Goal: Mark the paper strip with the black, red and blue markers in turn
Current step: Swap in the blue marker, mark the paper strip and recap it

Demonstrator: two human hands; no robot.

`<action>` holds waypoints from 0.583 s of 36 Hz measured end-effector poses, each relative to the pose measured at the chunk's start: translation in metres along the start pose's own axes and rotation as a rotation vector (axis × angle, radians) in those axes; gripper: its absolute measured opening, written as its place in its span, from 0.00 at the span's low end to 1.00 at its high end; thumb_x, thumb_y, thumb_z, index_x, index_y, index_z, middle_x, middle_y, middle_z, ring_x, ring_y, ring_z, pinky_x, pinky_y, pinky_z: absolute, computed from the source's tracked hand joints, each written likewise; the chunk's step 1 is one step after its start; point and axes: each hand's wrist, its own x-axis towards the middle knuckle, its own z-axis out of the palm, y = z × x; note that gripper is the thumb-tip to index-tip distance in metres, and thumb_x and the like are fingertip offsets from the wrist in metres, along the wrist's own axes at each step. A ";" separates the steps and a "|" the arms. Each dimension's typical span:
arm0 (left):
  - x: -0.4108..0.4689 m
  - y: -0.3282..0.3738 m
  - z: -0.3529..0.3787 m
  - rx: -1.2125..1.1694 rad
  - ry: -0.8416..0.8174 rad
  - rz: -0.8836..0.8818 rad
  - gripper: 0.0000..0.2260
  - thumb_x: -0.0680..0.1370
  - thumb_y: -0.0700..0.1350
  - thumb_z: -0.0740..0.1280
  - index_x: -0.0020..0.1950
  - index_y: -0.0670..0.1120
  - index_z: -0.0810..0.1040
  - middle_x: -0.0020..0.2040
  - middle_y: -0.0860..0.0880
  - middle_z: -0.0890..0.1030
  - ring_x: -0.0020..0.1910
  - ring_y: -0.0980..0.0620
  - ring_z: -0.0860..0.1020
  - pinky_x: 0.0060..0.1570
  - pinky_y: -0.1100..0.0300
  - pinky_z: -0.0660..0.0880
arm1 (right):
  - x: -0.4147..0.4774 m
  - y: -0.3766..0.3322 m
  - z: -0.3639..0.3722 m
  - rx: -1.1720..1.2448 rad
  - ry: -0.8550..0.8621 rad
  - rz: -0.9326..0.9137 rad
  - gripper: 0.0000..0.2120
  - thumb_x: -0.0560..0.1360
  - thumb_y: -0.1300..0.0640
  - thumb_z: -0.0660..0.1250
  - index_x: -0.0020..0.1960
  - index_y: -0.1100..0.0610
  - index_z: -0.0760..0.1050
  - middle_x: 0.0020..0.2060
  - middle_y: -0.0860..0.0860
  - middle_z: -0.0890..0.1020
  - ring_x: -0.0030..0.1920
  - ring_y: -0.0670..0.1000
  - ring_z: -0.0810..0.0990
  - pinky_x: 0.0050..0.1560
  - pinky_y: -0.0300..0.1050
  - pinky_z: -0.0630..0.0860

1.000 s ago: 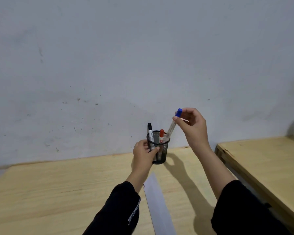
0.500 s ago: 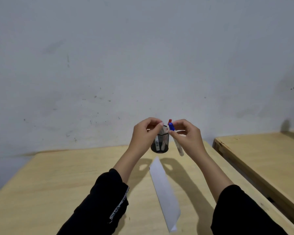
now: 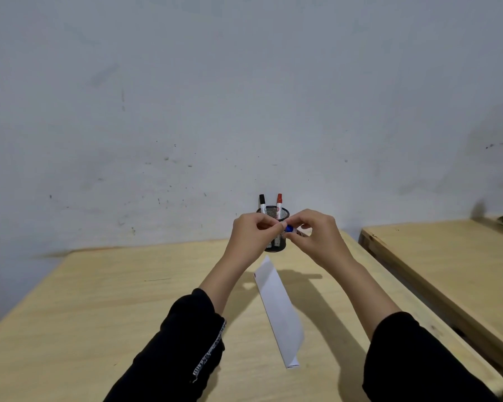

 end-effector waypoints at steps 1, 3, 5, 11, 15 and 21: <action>0.000 0.001 0.000 0.000 0.000 -0.005 0.04 0.72 0.47 0.72 0.38 0.48 0.83 0.40 0.46 0.84 0.42 0.48 0.82 0.48 0.52 0.78 | 0.000 0.000 -0.001 -0.012 -0.002 -0.009 0.09 0.67 0.68 0.72 0.45 0.57 0.82 0.40 0.53 0.83 0.42 0.49 0.79 0.42 0.24 0.68; 0.000 0.001 0.001 -0.010 0.003 -0.015 0.04 0.72 0.46 0.72 0.38 0.47 0.83 0.40 0.45 0.85 0.45 0.46 0.83 0.50 0.50 0.78 | 0.000 0.000 -0.002 -0.038 -0.009 -0.030 0.09 0.67 0.67 0.72 0.45 0.57 0.82 0.40 0.53 0.84 0.42 0.49 0.79 0.43 0.26 0.68; -0.001 0.001 0.001 -0.021 0.008 -0.028 0.04 0.72 0.45 0.72 0.39 0.46 0.83 0.41 0.43 0.85 0.45 0.45 0.83 0.51 0.49 0.78 | 0.000 0.000 -0.002 -0.063 -0.019 -0.050 0.08 0.68 0.66 0.73 0.46 0.58 0.82 0.41 0.53 0.83 0.43 0.49 0.79 0.44 0.27 0.69; -0.003 0.000 0.003 -0.045 0.031 -0.033 0.05 0.71 0.40 0.70 0.36 0.47 0.83 0.39 0.41 0.84 0.38 0.51 0.79 0.47 0.53 0.77 | -0.002 0.002 0.000 -0.054 -0.042 -0.044 0.07 0.68 0.63 0.72 0.45 0.55 0.81 0.40 0.50 0.82 0.43 0.47 0.79 0.43 0.29 0.69; -0.003 -0.004 -0.002 -0.062 0.067 -0.016 0.07 0.71 0.40 0.69 0.35 0.49 0.83 0.39 0.38 0.84 0.38 0.50 0.79 0.46 0.53 0.76 | -0.005 0.009 -0.001 -0.026 -0.111 0.077 0.05 0.70 0.56 0.70 0.42 0.46 0.78 0.36 0.42 0.80 0.39 0.44 0.77 0.39 0.39 0.71; -0.001 -0.020 -0.024 -0.172 0.171 -0.071 0.13 0.72 0.42 0.70 0.29 0.54 0.82 0.30 0.55 0.83 0.37 0.53 0.80 0.48 0.57 0.76 | -0.014 0.025 -0.010 0.206 -0.120 0.234 0.04 0.71 0.57 0.72 0.42 0.48 0.81 0.30 0.42 0.79 0.31 0.40 0.72 0.31 0.30 0.65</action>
